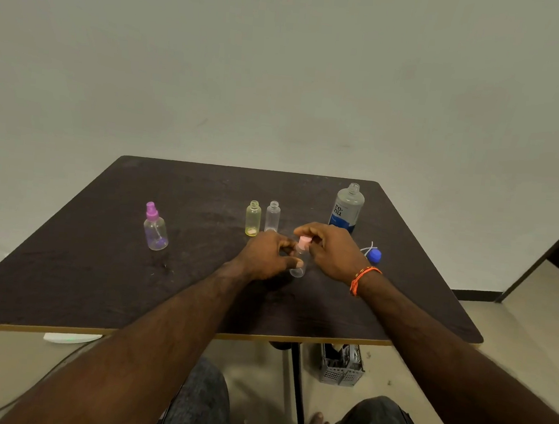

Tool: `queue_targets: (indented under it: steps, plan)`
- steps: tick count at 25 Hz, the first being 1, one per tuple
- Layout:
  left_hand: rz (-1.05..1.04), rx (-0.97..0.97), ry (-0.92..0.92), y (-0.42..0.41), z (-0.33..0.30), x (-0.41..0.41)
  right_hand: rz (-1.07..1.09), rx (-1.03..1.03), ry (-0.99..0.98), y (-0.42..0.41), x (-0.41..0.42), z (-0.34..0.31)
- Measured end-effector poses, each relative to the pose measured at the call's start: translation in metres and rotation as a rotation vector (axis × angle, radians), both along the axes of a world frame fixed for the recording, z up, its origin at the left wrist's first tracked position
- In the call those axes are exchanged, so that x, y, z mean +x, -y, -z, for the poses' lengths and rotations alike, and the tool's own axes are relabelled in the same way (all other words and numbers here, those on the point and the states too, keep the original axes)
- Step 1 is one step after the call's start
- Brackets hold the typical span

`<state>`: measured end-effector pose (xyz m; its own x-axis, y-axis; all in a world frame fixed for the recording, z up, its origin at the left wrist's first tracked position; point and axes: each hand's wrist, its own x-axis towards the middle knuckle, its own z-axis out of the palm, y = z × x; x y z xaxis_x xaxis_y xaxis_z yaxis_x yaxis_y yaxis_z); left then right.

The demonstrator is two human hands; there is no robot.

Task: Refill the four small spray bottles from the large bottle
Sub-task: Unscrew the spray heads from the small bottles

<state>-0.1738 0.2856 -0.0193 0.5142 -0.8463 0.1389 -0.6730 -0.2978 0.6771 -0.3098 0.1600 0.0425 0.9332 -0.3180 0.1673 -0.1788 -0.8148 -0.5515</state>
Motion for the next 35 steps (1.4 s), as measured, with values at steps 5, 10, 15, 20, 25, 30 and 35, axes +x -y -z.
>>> queue_targets:
  steps: [5,10,15,20,25,30,35]
  plan:
    - [0.005,0.001,-0.001,-0.002,0.001,0.000,-0.044,0.097,-0.021,0.009,0.000,-0.004]
    - [-0.001,0.009,-0.012,-0.003,0.000,-0.002,-0.051,0.091,-0.024,0.011,0.000,-0.002]
    - [-0.009,0.030,0.016,-0.001,0.003,0.000,0.068,-0.143,-0.116,0.001,0.008,-0.007]
    - [-0.001,0.042,-0.008,-0.001,0.005,0.000,-0.019,-0.104,-0.148,-0.006,0.005,-0.018]
    - [-0.007,0.034,0.013,-0.001,0.001,-0.001,0.118,-0.151,-0.112,0.000,0.005,-0.009]
    - [-0.021,-0.030,-0.026,0.003,-0.001,0.000,0.032,-0.162,-0.136,-0.003,0.007,-0.013]
    - [0.012,-0.016,0.030,0.002,0.000,0.004,-0.020,0.080,0.102,0.018,-0.006,-0.029]
